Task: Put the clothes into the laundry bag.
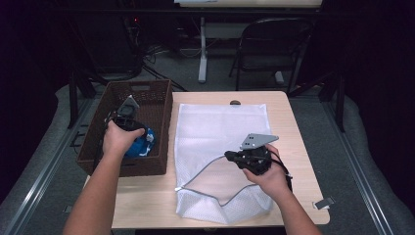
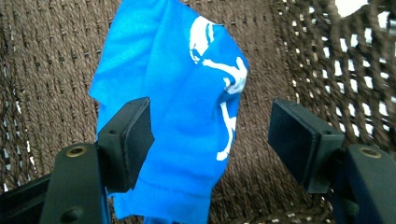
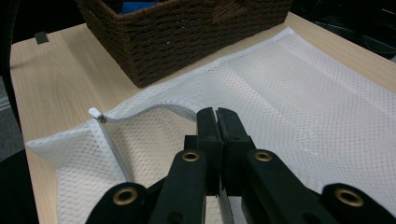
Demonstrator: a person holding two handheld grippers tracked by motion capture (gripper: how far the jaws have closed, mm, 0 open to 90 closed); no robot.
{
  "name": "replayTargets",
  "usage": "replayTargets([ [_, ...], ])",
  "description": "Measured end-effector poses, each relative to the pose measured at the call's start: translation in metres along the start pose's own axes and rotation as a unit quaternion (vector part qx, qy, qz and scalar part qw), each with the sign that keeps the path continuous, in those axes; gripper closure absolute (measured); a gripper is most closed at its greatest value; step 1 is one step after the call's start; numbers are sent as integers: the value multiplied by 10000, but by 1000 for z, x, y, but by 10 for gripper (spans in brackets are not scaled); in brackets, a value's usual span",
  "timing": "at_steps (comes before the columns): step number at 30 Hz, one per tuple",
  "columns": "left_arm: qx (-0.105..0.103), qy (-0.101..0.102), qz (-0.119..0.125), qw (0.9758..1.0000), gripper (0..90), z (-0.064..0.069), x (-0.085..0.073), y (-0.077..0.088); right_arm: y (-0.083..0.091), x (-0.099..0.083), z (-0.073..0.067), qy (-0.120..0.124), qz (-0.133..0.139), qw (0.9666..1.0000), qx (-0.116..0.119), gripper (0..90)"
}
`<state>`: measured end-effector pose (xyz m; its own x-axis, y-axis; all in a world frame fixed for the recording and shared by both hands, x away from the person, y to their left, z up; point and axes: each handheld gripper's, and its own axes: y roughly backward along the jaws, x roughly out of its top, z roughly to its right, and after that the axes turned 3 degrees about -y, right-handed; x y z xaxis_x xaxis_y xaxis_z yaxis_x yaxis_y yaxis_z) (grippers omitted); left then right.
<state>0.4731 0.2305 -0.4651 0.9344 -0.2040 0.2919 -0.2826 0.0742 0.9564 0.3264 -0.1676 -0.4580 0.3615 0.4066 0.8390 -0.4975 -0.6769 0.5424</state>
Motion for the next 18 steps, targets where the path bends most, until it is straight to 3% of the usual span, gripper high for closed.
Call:
replayTargets([
  [4,75,45,-37,10000,303,0,3,-8,0,0,0,28,-8,10000,3,888],
  [18,16,155,-227,9996,307,-7,8,-23,-1,-1,0,-1,-17,10000,21,888],
])
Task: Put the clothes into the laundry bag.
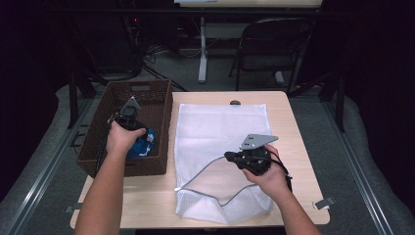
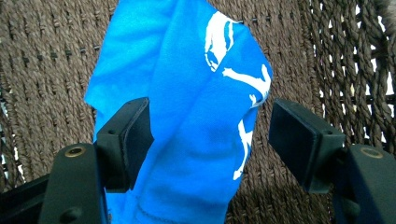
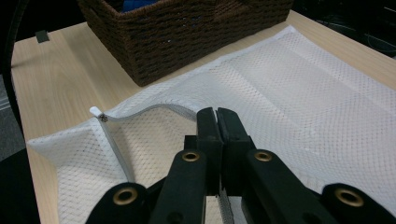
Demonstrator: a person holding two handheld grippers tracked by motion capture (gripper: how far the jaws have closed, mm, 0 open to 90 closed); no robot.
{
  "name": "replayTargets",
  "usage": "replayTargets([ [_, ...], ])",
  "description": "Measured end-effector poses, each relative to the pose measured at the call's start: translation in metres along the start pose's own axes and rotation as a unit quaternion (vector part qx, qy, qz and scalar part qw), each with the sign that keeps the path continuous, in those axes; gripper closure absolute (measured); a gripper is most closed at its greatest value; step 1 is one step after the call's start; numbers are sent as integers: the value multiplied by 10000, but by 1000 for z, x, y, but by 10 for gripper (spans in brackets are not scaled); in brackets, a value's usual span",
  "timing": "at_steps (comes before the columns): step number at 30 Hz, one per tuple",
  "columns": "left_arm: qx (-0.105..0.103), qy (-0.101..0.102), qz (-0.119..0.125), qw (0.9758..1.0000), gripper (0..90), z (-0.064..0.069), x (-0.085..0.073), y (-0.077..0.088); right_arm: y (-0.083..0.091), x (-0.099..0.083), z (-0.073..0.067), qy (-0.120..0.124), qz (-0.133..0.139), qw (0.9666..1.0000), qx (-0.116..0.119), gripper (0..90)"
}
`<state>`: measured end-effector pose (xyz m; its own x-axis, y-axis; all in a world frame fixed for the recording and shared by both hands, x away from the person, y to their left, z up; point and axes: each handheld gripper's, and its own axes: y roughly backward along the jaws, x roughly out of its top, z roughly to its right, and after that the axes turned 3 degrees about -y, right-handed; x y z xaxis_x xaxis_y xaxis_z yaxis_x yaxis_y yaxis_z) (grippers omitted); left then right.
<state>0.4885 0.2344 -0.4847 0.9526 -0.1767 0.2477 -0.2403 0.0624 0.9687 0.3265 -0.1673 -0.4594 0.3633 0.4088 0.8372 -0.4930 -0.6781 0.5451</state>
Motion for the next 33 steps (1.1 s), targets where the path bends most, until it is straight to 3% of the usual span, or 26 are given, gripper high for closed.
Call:
replayTargets([
  [5,15,43,-27,10000,308,-3,-2,-7,1,-1,0,-2,-15,10000,-8,888],
  [12,-55,88,-245,9996,305,-6,-4,-19,-1,-1,-1,-10,-16,10000,-1,888],
  [19,-36,87,-274,9996,302,-7,-3,-23,-1,-1,-1,-17,-25,10000,5,888],
  [33,356,213,-428,9982,208,-10,0,-32,1,-1,-1,-20,-13,10000,6,888],
])
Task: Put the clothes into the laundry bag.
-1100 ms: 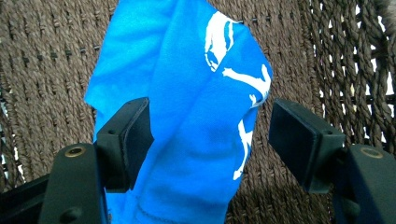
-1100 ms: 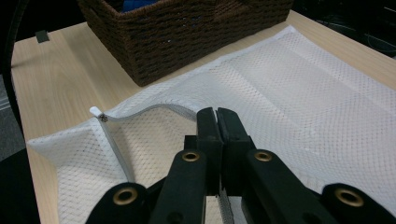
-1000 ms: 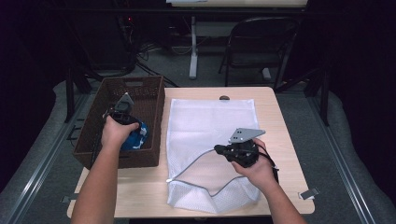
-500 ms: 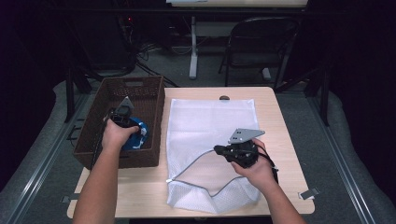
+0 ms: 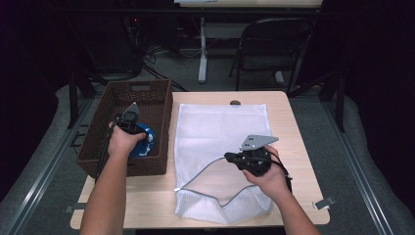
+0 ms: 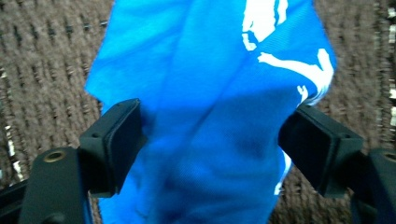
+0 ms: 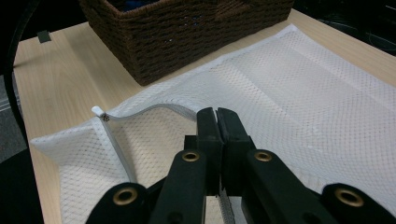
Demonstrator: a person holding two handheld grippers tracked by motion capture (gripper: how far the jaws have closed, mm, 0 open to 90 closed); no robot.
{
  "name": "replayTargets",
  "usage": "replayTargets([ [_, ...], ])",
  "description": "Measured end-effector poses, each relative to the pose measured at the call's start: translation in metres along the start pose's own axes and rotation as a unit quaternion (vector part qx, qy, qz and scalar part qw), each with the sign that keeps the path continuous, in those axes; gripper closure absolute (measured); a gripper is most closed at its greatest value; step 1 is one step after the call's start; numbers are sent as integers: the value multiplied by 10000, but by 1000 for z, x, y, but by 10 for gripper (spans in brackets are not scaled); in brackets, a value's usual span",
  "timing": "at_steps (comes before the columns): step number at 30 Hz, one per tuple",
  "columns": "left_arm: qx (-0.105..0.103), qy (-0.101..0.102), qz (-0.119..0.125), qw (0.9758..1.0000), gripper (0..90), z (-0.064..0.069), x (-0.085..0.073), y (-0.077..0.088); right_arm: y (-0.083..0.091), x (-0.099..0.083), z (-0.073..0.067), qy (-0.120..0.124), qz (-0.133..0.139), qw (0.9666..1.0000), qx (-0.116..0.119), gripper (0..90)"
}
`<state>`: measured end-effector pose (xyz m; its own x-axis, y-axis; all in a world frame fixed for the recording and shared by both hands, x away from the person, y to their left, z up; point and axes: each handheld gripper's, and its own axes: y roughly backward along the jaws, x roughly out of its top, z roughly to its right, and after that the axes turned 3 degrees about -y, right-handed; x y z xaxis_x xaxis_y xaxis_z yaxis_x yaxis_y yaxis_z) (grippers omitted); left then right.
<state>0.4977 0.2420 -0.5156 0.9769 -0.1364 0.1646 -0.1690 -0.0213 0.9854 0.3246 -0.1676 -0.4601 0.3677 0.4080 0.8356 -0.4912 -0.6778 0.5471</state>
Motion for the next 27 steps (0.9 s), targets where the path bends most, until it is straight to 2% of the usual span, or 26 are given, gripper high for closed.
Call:
replayTargets([
  [2,134,11,17,9999,201,-2,-1,-1,0,0,0,-1,-3,10000,-4,888],
  [7,156,171,-1,9997,173,-9,-2,-2,0,0,1,-7,-10,10000,7,888],
  [18,-10,275,-101,9996,156,-14,-1,-11,-1,-1,0,-25,-26,10000,5,888],
  [25,-139,165,-346,9992,158,-14,1,-17,-1,-1,1,-34,-20,10000,13,888],
  [27,-96,180,-367,9991,158,-14,1,-18,-1,-2,1,-26,-20,10000,6,888],
])
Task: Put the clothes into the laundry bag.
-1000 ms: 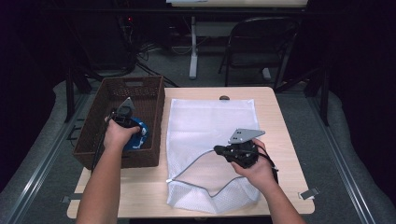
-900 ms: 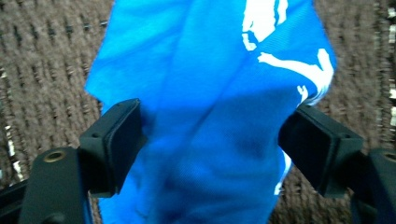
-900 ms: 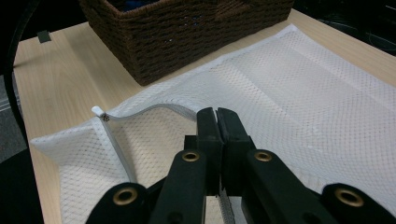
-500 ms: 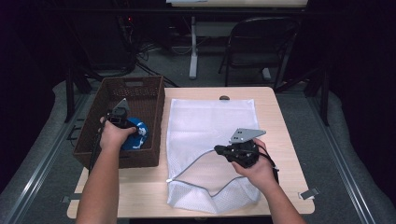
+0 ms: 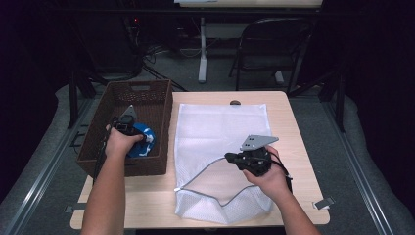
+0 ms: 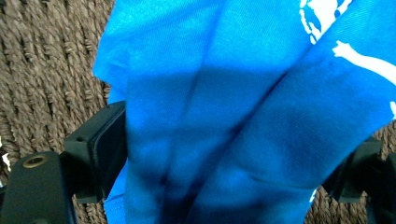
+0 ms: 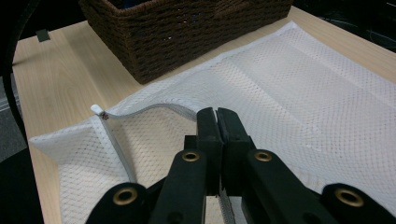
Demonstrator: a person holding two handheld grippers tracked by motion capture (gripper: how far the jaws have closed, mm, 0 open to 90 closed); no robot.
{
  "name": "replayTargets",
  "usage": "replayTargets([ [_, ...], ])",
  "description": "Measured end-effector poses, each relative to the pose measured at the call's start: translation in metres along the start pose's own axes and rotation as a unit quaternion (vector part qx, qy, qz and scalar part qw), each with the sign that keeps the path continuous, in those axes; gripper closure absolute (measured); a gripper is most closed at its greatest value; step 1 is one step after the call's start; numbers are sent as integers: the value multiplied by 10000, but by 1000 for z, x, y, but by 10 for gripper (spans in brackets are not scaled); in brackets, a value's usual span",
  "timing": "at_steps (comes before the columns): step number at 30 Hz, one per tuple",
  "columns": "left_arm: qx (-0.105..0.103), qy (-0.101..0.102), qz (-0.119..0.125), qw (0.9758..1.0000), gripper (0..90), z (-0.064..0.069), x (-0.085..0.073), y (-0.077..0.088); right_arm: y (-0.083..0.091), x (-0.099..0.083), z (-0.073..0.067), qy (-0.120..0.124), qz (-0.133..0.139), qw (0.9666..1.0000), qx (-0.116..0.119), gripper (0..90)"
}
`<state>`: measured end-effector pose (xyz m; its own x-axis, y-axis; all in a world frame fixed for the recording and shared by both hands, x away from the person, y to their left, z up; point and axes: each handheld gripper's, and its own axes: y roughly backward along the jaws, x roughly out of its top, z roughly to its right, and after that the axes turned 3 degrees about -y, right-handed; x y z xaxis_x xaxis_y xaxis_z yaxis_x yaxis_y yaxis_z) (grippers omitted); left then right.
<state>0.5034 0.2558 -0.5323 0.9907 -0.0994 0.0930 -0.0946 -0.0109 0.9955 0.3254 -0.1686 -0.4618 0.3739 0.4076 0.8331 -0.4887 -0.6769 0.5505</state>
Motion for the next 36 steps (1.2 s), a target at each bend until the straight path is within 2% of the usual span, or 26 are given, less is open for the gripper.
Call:
replayTargets([
  [13,-72,-79,-157,9998,174,1,1,-6,2,0,1,-11,35,10000,-15,888],
  [20,-122,-64,-188,9997,221,0,1,-7,3,0,1,-12,48,10000,-25,888],
  [26,-158,-11,-146,9998,255,-1,0,-7,4,0,2,-30,73,10000,-39,888],
  [28,-234,-16,-102,9997,264,-2,-1,-7,4,0,2,-22,75,10000,-38,888],
  [36,-149,-84,-11,9999,284,0,-2,-8,4,0,2,-20,78,10000,-34,888],
])
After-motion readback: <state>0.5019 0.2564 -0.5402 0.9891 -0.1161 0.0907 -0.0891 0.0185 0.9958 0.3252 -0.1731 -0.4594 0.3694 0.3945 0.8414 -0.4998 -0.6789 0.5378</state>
